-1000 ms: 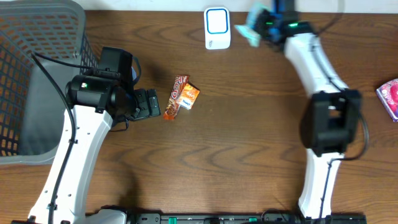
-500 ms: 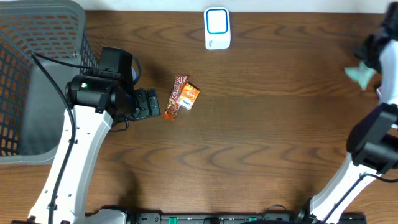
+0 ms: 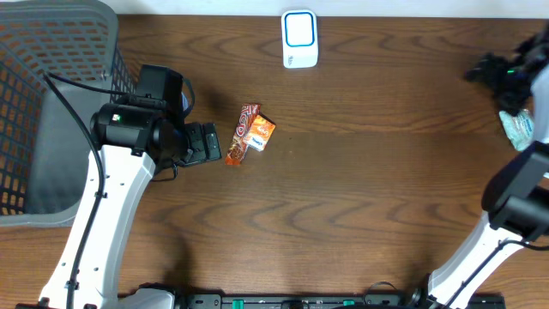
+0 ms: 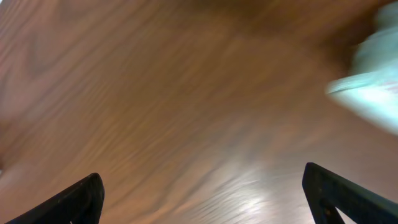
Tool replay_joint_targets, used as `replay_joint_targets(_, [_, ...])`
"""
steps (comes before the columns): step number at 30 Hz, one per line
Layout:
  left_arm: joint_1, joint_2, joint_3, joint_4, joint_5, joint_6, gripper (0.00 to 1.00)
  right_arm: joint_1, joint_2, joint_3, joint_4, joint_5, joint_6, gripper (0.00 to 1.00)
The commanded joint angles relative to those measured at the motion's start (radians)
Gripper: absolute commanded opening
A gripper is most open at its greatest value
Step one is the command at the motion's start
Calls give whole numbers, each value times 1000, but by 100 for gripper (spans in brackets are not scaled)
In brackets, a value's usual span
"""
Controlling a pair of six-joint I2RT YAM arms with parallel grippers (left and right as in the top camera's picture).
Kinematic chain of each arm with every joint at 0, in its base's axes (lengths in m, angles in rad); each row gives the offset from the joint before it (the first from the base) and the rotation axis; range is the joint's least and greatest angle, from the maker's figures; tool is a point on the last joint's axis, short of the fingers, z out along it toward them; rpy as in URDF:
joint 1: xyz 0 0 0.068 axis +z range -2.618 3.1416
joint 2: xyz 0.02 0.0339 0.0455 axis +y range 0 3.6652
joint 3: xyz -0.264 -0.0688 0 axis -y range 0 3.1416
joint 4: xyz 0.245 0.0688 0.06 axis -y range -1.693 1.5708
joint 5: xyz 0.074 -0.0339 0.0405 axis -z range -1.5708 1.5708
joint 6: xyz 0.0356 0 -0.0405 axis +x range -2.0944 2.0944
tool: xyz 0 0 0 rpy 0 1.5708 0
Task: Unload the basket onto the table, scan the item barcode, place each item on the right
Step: 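Carry the wipes right and release them at the table edge, then move the right gripper left and grasp the orange tissue pack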
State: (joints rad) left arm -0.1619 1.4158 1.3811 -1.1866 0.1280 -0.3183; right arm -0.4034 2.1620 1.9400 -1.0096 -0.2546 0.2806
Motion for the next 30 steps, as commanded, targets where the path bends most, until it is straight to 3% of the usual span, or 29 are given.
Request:
replay_joint_targets(1, [-1,4,3,-5,-6,-13,98,99,-16,-84,-6,-240,-39,97])
replay_joint_targets(5, [-1,4,3,-5,-6,-13,98,207,-16,-177,-19,-352,-164,91])
replay_joint_targets(13, [-1,4,3,-5,-6,-13,98,505,-16,-322,74,-499,-155,91])
replay_joint_targets(14, [-1,4,3,-5,-6,-13,98,534,-16,-324,89,-499,-129,91])
replay_joint_targets(18, [-1,4,3,-5,-6,-13,98,650,-16,-328,177,-467,49,71])
replay_joint_targets(22, [-1,4,3,-5,-6,-13,98,786,-16,-336,305,-270,309,70])
replay_joint_targets(30, [-1,4,3,-5,-6,-13,98,883,-16,-354,368,-135,462,68])
